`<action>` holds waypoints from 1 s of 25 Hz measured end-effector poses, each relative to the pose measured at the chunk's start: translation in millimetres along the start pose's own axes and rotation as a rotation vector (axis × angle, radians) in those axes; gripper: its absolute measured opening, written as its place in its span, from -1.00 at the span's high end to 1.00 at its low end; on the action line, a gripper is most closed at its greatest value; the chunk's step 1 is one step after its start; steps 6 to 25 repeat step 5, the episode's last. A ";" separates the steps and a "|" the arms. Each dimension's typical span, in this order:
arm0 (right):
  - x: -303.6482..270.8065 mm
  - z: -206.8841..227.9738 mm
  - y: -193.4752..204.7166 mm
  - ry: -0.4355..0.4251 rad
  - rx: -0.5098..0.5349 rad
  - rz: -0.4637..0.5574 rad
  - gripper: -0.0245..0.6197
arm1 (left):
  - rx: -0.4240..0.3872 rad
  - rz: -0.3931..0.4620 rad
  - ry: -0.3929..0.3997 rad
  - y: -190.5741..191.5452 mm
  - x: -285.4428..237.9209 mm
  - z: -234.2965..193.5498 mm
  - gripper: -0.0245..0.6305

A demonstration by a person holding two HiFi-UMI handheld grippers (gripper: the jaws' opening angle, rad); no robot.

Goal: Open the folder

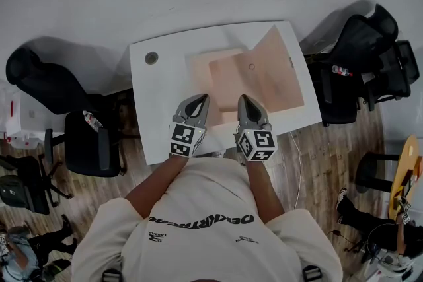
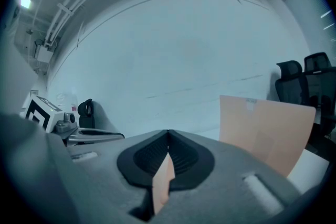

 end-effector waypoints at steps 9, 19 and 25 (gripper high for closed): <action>1.3 -2.8 0.8 -0.006 0.004 -0.001 0.93 | 0.003 0.010 -0.003 0.4 0.4 -0.3 0.93; 1.3 -2.8 0.8 -0.006 0.004 -0.001 0.93 | 0.003 0.010 -0.003 0.4 0.4 -0.3 0.93; 1.3 -2.8 0.8 -0.006 0.004 -0.001 0.93 | 0.003 0.010 -0.003 0.4 0.4 -0.3 0.93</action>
Point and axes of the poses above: the fingertips, and each gripper's own axes: x backward along the fingers, z to its right, y out of its underside, the point moved 10 cm from there along x, backward along the fingers, and after that the axes turned 10 degrees about -x, right-handed, at the moved point
